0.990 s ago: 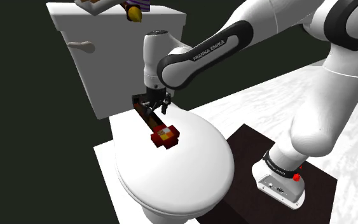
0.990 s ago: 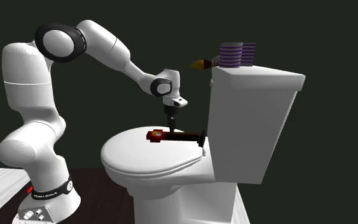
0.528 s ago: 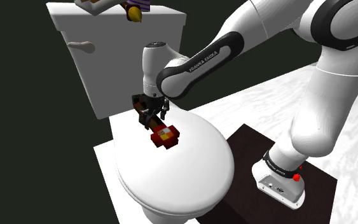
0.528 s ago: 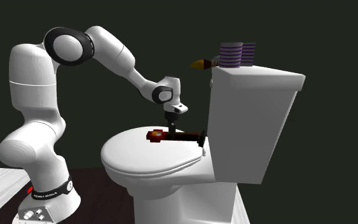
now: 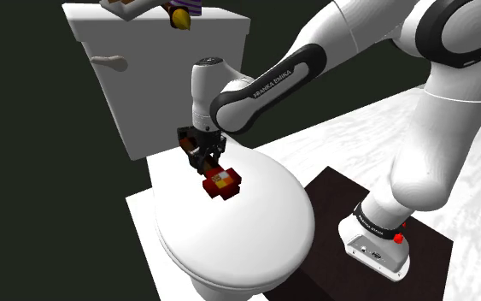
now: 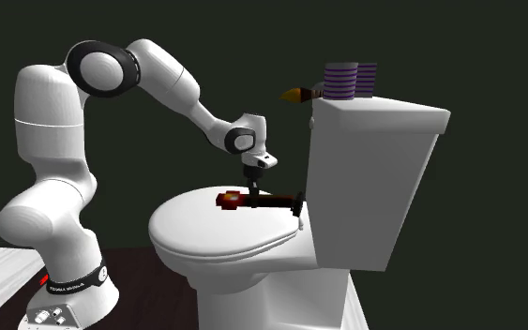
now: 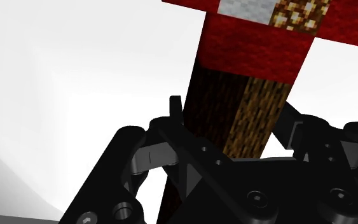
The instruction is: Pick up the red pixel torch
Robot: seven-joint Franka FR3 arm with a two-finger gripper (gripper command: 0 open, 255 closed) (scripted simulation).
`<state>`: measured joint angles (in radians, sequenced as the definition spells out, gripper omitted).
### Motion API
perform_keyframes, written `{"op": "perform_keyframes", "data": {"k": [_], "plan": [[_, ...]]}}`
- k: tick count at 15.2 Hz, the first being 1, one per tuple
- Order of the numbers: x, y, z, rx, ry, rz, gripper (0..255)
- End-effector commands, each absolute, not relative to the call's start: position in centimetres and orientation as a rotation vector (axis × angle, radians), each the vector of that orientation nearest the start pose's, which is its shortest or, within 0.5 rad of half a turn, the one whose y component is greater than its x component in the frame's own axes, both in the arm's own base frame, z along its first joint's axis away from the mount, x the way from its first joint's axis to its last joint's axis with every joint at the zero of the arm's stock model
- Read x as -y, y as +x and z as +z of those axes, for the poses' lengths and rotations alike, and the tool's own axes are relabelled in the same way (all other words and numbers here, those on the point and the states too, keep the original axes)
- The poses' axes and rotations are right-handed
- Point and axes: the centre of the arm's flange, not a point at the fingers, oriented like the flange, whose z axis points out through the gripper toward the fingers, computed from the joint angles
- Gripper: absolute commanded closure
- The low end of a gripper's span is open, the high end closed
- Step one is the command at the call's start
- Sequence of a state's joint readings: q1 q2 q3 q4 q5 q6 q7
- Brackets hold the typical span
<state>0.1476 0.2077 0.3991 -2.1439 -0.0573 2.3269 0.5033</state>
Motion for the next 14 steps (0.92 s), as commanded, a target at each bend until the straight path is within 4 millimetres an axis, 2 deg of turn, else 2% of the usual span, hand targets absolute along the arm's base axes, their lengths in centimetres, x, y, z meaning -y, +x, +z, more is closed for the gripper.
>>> {"op": "perform_keyframes", "data": {"k": [1, 3, 14], "plan": [[-28.9, 48.2, 31.3, 0.119, -3.11, 0.042, 255], [-28.9, 48.2, 31.3, 0.119, -3.11, 0.042, 255], [-28.9, 48.2, 37.1, 0.119, -3.11, 0.042, 255]]}}
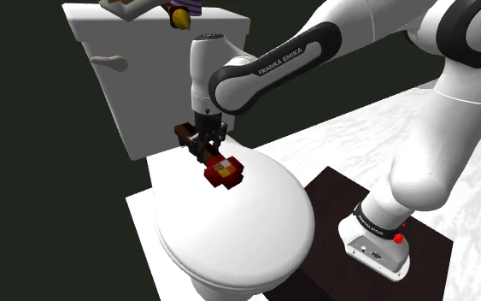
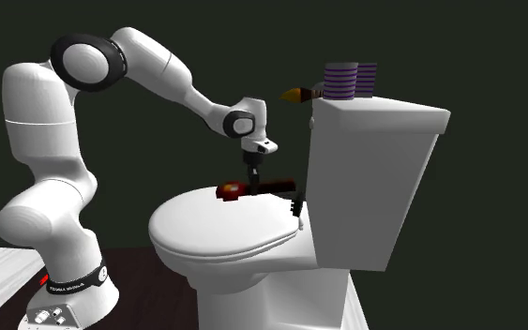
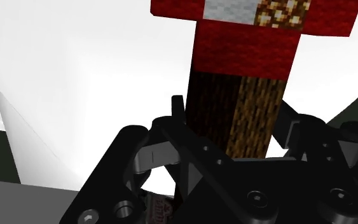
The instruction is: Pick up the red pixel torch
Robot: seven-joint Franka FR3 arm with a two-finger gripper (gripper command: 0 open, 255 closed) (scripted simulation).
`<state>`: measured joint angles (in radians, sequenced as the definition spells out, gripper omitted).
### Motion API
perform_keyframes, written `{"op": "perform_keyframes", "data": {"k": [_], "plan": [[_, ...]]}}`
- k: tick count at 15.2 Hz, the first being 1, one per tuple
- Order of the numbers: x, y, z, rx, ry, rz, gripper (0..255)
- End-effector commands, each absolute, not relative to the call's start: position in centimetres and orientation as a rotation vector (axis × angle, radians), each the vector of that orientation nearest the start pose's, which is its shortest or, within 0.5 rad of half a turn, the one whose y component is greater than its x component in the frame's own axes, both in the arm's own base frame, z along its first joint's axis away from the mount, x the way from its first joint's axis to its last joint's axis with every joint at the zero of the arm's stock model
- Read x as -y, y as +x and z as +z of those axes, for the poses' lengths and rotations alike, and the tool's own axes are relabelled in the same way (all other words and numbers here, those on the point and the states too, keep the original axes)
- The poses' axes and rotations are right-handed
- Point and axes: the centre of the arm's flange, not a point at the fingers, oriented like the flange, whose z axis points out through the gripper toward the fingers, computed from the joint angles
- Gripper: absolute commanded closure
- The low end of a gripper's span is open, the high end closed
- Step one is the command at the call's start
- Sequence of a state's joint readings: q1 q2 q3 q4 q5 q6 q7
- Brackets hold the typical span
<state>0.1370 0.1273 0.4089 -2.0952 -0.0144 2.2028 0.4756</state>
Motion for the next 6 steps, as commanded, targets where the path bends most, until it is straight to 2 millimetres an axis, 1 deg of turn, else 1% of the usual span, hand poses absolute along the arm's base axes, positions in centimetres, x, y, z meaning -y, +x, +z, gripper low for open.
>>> {"op": "perform_keyframes", "data": {"k": [1, 4, 6], "plan": [[-28.9, 48.2, 37.6, 0.119, -3.11, 0.042, 255], [-28.9, 48.2, 39.2, 0.119, -3.11, 0.042, 255], [-28.9, 48.2, 39.3, 0.119, -3.11, 0.042, 255]]}}
